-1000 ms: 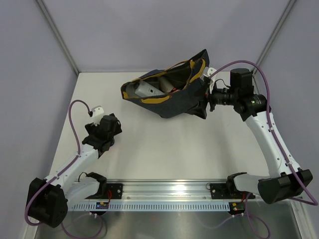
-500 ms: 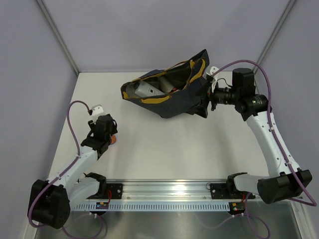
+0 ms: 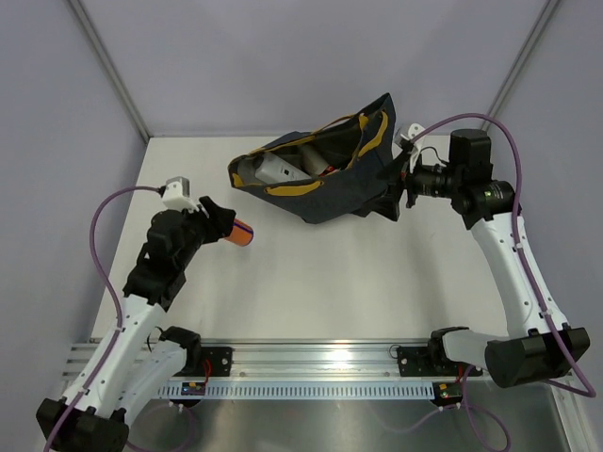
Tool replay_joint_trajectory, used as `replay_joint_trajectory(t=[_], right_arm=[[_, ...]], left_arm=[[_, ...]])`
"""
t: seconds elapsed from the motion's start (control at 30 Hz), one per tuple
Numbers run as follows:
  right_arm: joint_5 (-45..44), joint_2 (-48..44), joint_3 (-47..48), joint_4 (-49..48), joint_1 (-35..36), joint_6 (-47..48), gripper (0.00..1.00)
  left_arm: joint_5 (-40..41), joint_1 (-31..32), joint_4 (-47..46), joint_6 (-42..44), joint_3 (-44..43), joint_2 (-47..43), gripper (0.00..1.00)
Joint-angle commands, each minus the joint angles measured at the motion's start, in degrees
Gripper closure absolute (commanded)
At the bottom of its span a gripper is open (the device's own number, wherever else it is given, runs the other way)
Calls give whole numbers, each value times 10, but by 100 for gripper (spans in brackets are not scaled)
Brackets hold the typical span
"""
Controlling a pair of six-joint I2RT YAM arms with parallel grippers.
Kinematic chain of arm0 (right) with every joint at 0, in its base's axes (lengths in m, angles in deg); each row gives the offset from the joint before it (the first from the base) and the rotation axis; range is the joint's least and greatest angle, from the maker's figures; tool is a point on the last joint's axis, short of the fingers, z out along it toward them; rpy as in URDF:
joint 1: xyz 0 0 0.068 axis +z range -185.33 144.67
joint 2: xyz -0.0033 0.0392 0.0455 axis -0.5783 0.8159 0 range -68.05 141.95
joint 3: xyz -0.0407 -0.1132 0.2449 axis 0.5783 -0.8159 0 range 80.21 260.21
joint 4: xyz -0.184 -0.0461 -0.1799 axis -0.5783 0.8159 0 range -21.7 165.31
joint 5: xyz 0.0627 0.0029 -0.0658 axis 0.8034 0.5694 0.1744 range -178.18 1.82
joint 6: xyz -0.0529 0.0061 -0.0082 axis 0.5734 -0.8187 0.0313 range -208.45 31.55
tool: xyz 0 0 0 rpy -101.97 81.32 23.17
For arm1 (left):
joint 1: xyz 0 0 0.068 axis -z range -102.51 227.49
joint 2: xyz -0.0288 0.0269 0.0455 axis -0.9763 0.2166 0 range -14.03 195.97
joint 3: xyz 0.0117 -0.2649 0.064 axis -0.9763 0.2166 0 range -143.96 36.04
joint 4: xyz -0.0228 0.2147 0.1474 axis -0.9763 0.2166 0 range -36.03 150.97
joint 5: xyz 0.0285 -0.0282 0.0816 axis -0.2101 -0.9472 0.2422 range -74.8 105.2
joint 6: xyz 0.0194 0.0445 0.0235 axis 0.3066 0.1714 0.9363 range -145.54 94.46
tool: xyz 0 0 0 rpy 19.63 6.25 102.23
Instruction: Place the personal care products into the canvas bag
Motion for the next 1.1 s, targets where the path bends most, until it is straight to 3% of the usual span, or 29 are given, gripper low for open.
replay_joint_trajectory(t=[0.0, 0.2, 0.4, 0.53, 0.67, 0.87, 1.07], right_arm=[[20, -19, 2, -14, -16, -7, 1], [27, -22, 0, -7, -38, -7, 0], [26, -30, -14, -11, -53, -19, 0], [15, -38, -22, -2, -63, -12, 1], [12, -42, -31, -1, -73, -11, 0], [12, -41, -41, -14, -82, -24, 0], [12, -34, -53, -23, -90, -31, 0]], left_arm=[[-131, 2, -98, -45, -80, -15, 100], [-174, 36, -177, -50, -221, 70, 100], [-168, 48, -281, -39, -343, 239, 100], [-178, 53, -302, -18, -413, 347, 100], [-195, 72, -307, -2, -447, 420, 100], [-191, 108, -355, -13, -431, 478, 100], [-157, 157, -376, 29, -463, 554, 98]])
